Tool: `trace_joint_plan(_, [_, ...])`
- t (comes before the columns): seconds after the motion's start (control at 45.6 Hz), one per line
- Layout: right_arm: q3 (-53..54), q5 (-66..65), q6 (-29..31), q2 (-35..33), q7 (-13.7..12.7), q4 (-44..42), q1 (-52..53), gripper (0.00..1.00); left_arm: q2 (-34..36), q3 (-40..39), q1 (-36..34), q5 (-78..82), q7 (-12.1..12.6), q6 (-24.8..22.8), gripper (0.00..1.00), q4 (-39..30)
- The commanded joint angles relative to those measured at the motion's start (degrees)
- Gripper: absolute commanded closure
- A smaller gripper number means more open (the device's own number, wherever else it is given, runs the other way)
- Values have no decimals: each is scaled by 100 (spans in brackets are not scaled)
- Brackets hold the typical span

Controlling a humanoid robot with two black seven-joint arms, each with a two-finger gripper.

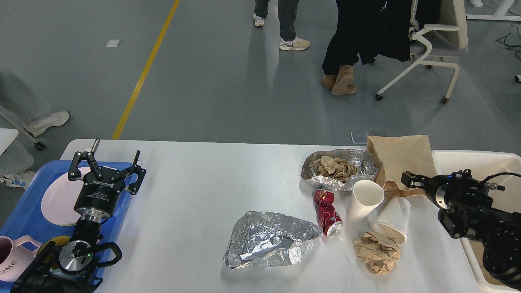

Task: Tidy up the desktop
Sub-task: 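Grasp the second paper bag with the right gripper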

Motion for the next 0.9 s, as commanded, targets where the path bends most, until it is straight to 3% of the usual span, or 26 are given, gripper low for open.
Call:
trace_joint_plan(0.0, [5,8,-87,45,-9,1,-55,13,0,0,0,-1,0,0,4,0])
trace_joint_plan(0.088, [5,9,-96,45,-9,1,-64,17,0,0,0,-1,0,0,4,0])
trace_joint_plan(0.197, [5,0,-79,27,-9,10,-64,42,0,0,0,-1,0,0,4,0])
trace_joint_plan(0.307, [5,0,-70,36,-18,10,-73,57,0,0,0,-1,0,0,4,0])
trace_joint_plan(0.373, [-4,0,-17,45,-88,27,-82,78,0,0,0,-1,0,0,4,0])
trace_joint_plan(0.417, [-4,0,0,45,-202,45,-82,99,0,0,0,-1,0,0,4,0])
trace_joint_plan(0.504, [5,0,9,45,-396,63,-91,100,0,0,0,-1,0,0,4,0])
trace_joint_plan(0.877, [172,17,18,-8,-422,63,-99,100,0,0,0,-1,0,0,4,0])
